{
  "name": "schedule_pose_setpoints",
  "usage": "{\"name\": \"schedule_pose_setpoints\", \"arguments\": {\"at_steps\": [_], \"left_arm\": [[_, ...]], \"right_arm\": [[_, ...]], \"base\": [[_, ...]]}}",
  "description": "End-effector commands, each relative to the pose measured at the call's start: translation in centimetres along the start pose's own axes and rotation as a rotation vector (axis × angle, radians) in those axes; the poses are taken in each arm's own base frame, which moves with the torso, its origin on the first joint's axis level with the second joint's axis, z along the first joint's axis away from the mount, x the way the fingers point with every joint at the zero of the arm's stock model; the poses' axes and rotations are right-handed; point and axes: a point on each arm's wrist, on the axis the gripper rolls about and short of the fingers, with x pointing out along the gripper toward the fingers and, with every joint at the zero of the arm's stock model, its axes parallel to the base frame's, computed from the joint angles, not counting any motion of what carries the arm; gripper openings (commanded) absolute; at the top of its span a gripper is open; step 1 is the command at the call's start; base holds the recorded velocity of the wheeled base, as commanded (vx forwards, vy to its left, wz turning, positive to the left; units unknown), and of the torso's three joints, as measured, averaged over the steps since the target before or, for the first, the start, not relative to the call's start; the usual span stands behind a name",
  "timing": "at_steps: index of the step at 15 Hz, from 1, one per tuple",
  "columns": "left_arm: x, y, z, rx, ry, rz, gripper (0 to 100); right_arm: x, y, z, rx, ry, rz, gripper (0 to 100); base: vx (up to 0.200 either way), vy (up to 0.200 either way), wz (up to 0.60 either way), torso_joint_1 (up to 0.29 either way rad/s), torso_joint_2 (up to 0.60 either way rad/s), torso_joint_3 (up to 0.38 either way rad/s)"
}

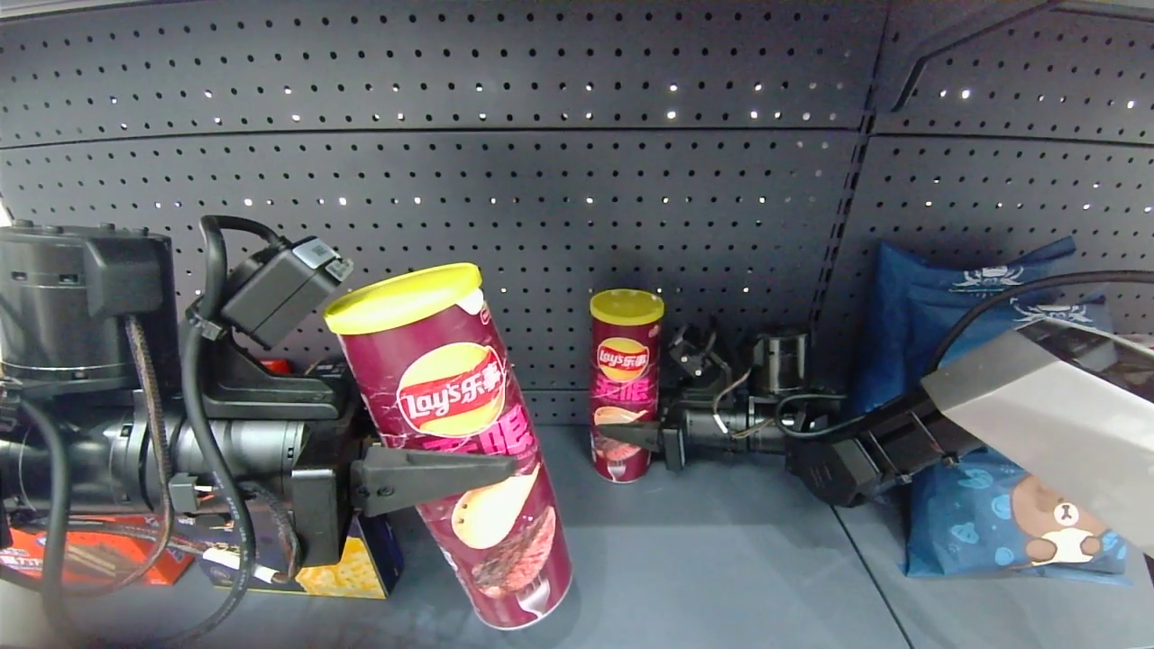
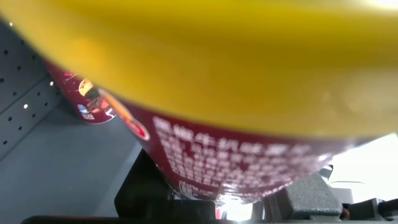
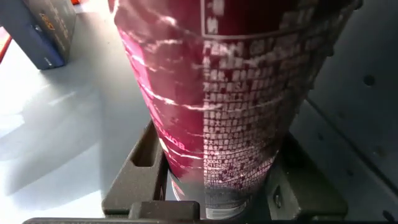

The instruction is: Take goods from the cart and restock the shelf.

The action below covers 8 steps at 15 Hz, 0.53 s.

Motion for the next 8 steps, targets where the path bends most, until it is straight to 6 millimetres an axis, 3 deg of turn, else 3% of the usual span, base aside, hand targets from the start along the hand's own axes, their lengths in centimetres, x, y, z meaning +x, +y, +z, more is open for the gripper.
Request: {"name": "schedule_pose_setpoints", "arguments": {"at_steps": [1, 3, 4, 8], "left_arm": [[-0.2, 0.2, -0.1, -0.004, -0.001, 0.012, 0], [-0.3, 0.2, -0.1, -0.003, -0.001, 0.016, 0], [-0.5, 0.2, -0.1, -0.001, -0.005, 0.022, 0], [-0.6, 0.1, -0.1, 0.000, -0.006, 0.022, 0]], "right_arm": [[-0.6, 0.8, 1.0, -0.009, -0.008, 0.004, 0], [-1.1, 1.4, 1.2, -0.007, -0.003, 0.008, 0], [-2.3, 2.3, 2.0, -0.006, -0.003, 0.005, 0], [-4.0, 3.7, 1.4, -0.022, -0.010, -0.038, 0]], "base": [[0.000, 0.000, 0.00, 0.000, 0.00, 0.000], [0.000, 0.000, 0.00, 0.000, 0.00, 0.000], [0.000, 0.000, 0.00, 0.000, 0.00, 0.000], [0.000, 0.000, 0.00, 0.000, 0.00, 0.000]]}}
